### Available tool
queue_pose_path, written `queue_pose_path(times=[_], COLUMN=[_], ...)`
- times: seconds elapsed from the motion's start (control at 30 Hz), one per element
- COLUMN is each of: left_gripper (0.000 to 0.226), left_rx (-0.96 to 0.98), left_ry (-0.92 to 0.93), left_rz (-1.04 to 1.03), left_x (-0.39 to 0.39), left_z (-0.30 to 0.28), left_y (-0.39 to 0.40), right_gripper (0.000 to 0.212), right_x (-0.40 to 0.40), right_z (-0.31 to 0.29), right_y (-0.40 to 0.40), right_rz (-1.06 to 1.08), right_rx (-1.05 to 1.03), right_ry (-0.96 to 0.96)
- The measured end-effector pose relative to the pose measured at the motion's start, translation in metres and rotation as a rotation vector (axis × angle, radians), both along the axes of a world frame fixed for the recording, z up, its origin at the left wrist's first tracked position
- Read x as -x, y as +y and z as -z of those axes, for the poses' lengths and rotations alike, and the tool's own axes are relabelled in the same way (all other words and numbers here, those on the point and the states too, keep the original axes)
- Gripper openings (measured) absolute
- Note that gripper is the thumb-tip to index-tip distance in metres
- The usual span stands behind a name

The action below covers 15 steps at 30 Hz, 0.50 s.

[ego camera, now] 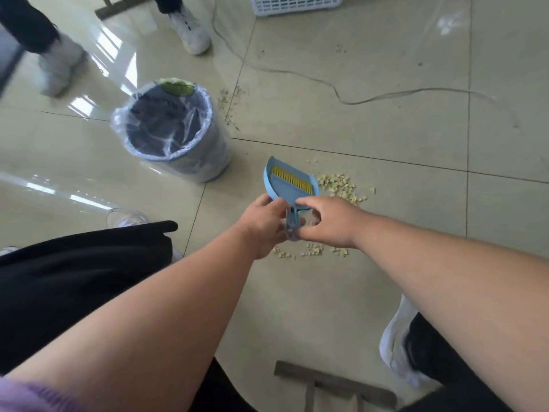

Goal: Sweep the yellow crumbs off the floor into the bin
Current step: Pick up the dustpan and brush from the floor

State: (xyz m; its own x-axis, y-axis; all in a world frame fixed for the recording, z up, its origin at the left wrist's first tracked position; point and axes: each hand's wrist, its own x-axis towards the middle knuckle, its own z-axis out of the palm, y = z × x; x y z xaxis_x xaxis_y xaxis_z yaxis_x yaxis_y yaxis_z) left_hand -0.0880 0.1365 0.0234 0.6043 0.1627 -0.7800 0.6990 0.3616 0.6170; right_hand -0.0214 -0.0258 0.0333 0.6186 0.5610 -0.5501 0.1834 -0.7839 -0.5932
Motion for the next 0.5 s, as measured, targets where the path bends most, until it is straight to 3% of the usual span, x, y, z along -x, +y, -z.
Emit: queue_pose_path(times=[0.1,0.17,0.23,0.37,0.5], left_gripper=[0.027,0.024,0.02,0.033,0.038], left_rx=[-0.013,0.005,0.037,0.074,0.055], left_ry=[0.023,0.05,0.09,0.151,0.194], left_rz=[0.032,0.083,0.105,0.107,0.095], left_x=[0.011,0.018,0.025,0.036,0.032], left_z=[0.0,0.007,0.014,0.039,0.06], left_y=[-0.001,-0.005,-0.007,-0.005,0.005], right_gripper=[0.118,0.144,0.153,0.137,0.116], right_x=[0.008,0.012,0.014,0.016,0.011], right_z=[0.006,0.015,0.026,0.045,0.059], right_y=[0.005,0.008,0.009,0.011,0.023], right_rz=[-0.116,-0.137,-0.128,-0.081,-0.067], right_rx=[0.058,0.084,0.084,0.076,0.061], right_ry=[-0.189,-0.087,0.067,0.262,0.334])
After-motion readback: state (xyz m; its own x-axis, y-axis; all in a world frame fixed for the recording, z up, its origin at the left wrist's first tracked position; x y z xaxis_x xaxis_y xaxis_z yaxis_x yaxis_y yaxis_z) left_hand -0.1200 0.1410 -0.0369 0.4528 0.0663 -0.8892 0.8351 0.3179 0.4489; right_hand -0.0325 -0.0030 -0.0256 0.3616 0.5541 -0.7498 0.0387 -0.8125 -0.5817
